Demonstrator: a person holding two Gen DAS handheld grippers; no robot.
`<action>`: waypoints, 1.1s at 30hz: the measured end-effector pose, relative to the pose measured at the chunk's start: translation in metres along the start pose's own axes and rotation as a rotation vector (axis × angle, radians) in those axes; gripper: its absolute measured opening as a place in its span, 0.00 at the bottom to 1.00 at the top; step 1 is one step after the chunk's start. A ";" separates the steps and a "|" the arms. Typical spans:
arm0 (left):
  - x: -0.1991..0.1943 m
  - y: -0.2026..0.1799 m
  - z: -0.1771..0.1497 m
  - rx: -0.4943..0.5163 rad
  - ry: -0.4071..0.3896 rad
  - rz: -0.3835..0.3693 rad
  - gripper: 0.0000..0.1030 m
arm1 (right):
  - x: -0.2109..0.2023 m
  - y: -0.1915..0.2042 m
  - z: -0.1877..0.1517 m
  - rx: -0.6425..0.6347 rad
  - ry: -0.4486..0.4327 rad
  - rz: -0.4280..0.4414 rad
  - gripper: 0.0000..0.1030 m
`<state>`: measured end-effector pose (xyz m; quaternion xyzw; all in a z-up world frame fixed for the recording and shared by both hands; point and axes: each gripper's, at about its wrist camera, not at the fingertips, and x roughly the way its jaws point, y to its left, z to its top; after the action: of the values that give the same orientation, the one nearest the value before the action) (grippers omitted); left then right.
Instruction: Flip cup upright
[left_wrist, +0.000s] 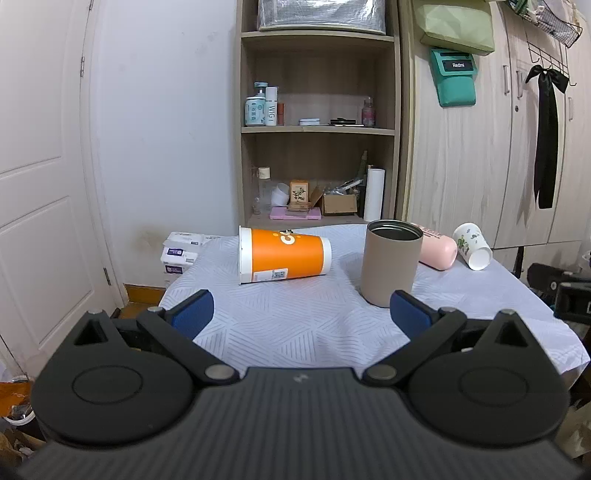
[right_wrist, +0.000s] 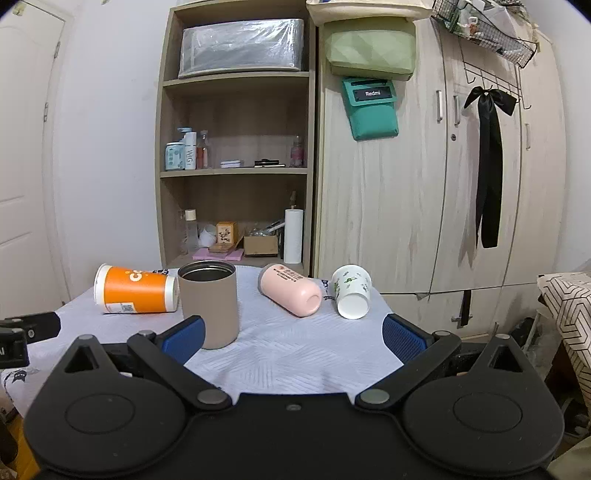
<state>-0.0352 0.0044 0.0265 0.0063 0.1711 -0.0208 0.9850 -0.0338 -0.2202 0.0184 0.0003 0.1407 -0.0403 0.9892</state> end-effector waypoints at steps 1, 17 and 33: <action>0.000 0.000 0.000 0.000 -0.001 0.002 1.00 | 0.000 0.000 0.000 0.000 0.001 -0.002 1.00; 0.004 -0.002 -0.004 0.019 0.030 0.020 1.00 | 0.000 -0.001 0.000 0.006 0.011 -0.002 1.00; 0.004 -0.010 -0.005 0.053 0.004 0.044 1.00 | 0.003 0.001 -0.001 -0.012 0.026 -0.003 1.00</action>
<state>-0.0337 -0.0062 0.0205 0.0363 0.1721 -0.0039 0.9844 -0.0316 -0.2196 0.0164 -0.0055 0.1538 -0.0409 0.9872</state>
